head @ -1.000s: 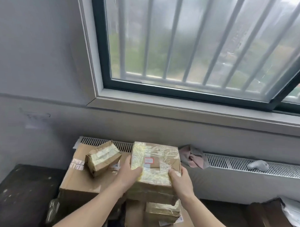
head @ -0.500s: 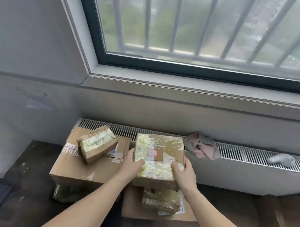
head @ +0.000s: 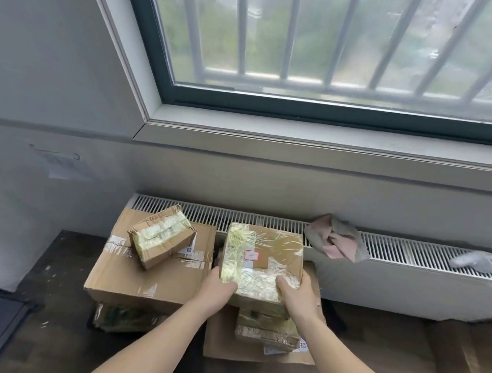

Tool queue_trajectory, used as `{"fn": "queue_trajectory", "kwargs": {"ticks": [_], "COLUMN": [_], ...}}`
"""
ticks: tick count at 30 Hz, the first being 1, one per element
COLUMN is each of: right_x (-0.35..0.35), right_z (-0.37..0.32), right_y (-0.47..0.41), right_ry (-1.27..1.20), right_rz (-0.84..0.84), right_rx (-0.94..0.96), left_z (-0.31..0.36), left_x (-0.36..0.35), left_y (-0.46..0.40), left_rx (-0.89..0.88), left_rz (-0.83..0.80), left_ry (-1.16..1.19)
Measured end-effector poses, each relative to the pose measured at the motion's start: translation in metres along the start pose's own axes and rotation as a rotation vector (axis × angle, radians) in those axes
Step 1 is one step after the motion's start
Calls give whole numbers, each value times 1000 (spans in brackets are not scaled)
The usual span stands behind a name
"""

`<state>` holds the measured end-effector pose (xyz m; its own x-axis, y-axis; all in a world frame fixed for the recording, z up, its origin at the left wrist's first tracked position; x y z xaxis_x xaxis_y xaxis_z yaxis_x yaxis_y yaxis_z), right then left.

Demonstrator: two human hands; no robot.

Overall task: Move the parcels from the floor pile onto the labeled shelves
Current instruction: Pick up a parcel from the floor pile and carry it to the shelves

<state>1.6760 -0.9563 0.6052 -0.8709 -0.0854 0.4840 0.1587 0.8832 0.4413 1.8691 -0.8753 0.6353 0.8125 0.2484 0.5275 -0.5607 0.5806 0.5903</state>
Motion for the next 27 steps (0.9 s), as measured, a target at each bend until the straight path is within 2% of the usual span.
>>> {"fn": "queue_trajectory", "kwargs": {"ticks": [3, 8, 15, 18, 21, 27], "right_x": [-6, 5, 30, 41, 45, 39], "right_z": [-3, -7, 12, 25, 34, 13], "right_y": [0, -1, -14, -21, -26, -40], "right_ry": [-27, 37, 70, 110, 144, 143], "right_rz": [10, 143, 207, 158, 33, -89], "right_rx": [-8, -46, -51, -74, -99, -58], "left_z": [0, 5, 7, -3, -12, -4], "left_x": [-1, 3, 4, 14, 25, 35], "left_y": [0, 0, 5, 5, 0, -11], "left_rx": [47, 54, -53, -58, -35, -36], "left_rz": [12, 72, 121, 128, 115, 99], "left_ry": [64, 118, -21, -37, -17, 23]}}
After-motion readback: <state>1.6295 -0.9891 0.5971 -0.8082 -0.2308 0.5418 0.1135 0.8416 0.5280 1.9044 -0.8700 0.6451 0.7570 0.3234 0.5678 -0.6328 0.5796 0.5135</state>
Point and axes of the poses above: each hand's wrist, its own y-axis away from the middle knuckle, its own x-axis out of the back of the hand, z = x × y, the point moved 5 cm from there along -y, towards the middle knuckle, and after that the axes turned 13 degrees about z, right-handed, at the moved point
